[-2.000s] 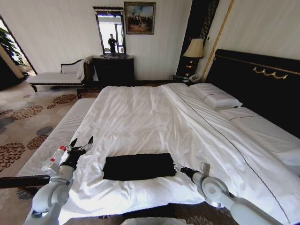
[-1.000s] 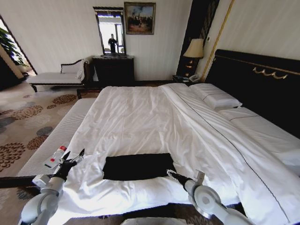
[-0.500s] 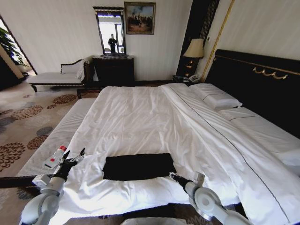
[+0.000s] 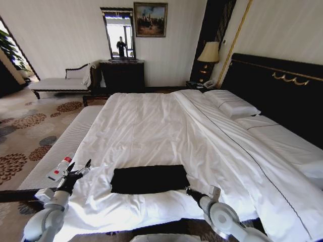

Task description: Fold the clothes on the bed.

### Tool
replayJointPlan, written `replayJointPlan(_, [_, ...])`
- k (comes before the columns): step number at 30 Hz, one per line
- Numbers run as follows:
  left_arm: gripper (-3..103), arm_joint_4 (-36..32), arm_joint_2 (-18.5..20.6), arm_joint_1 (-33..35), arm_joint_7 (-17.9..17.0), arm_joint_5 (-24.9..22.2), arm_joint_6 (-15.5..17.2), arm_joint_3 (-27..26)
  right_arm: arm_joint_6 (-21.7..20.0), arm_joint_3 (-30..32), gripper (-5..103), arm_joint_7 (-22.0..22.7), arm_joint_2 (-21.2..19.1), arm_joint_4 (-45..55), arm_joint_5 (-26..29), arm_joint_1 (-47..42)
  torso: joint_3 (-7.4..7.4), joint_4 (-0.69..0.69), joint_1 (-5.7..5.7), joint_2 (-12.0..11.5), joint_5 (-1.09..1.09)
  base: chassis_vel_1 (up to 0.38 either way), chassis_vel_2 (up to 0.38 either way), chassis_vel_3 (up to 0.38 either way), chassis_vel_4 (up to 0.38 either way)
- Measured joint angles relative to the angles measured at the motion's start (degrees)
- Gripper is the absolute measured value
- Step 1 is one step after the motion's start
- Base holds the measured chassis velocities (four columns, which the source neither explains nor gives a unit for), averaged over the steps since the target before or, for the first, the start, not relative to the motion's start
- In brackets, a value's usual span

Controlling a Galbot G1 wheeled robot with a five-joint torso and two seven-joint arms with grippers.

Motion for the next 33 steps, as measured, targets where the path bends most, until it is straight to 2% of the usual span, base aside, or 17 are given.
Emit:
replayJointPlan(4, [100, -1.71, -0.38, 0.18, -0.29, -1.16, 0.20, 0.01, 0.02, 0.19, 0, 0.00, -0.22, -0.38, -0.58, 0.09, 0.00, 0.00, 0.00, 0.00, 0.00, 0.000, 0.000, 0.000, 0.000])
replayJointPlan(7, [100, -7.82, -1.22, 0.24, -2.05, -6.31, 3.06, -0.26, 0.02, 0.83, 0, -0.08, -0.93, -0.45, -0.94, 0.37, 0.00, 0.01, 0.00, 0.00, 0.01, 0.000, 0.000, 0.000, 0.000])
replayJointPlan(8, [100, -7.82, -1.22, 0.24, -2.05, -6.31, 3.06, -0.26, 0.02, 0.83, 0, -0.08, -0.93, -0.45, -0.94, 0.37, 0.00, 0.01, 0.00, 0.00, 0.01, 0.000, 0.000, 0.000, 0.000])
replayJointPlan(11, [100, -14.24, -1.83, -0.20, -3.29, -9.29, 5.16, -0.27, -0.14, 1.35, 0, -0.20, -1.91, -0.71, -1.00, 0.61, 0.00, 0.00, 0.00, 0.00, 0.03, 0.000, 0.000, 0.000, 0.000])
replayJointPlan(14, [100, -16.58, -2.09, -0.22, -3.46, -9.36, 5.53, 0.10, -0.27, 1.37, 0, -0.27, -2.34, -1.41, -1.40, 0.63, 0.00, 0.00, 0.00, 0.00, 0.03, 0.000, 0.000, 0.000, 0.000])
replayJointPlan(25, [100, -16.34, -3.88, 1.25, -3.24, -3.43, 5.39, 2.23, -0.62, 2.02, 0, -0.27, -3.64, -0.90, -2.33, 0.35, 0.00, 0.00, 0.00, 0.00, 0.00, 0.000, 0.000, 0.000, 0.000])
replayJointPlan(26, [100, -15.65, -4.09, 1.32, -3.37, -1.34, 5.55, 2.51, -0.63, 1.80, 0, -0.24, -3.30, -0.85, -2.57, 0.40, 0.00, 0.00, 0.00, 0.00, 0.00, 0.000, 0.000, 0.000, 0.000])
replayJointPlan(28, [100, -14.18, -4.27, 1.60, -3.92, 2.46, 6.33, 2.94, -0.64, 1.54, 0, -0.20, -2.80, -0.80, -3.04, 0.37, 0.00, 0.00, 0.00, 0.00, 0.00, 0.000, 0.000, 0.000, 0.000])
replayJointPlan(29, [100, -14.18, -4.27, 1.60, -3.92, 2.46, 6.33, 2.94, -0.64, 1.54, 0, -0.20, -2.80, -0.80, -3.04, 0.37, 0.00, 0.00, 0.00, 0.00, 0.00, 0.000, 0.000, 0.000, 0.000])
replayJointPlan(31, [100, -12.20, -4.44, 3.15, -5.41, 5.24, 8.51, 3.91, -0.62, 1.39, 0, -0.19, -2.27, -0.82, -3.82, 0.07, 0.00, -0.01, 0.00, 0.00, 0.00, 0.000, 0.000, 0.000, 0.000])
replayJointPlan(33, [100, -10.53, -5.11, 5.08, -6.49, 5.98, 10.06, 5.24, -0.55, 1.33, 0, -0.22, -1.78, -1.13, -4.51, -0.13, 0.00, 0.00, 0.00, 0.00, 0.00, 0.000, 0.000, 0.000, 0.000])
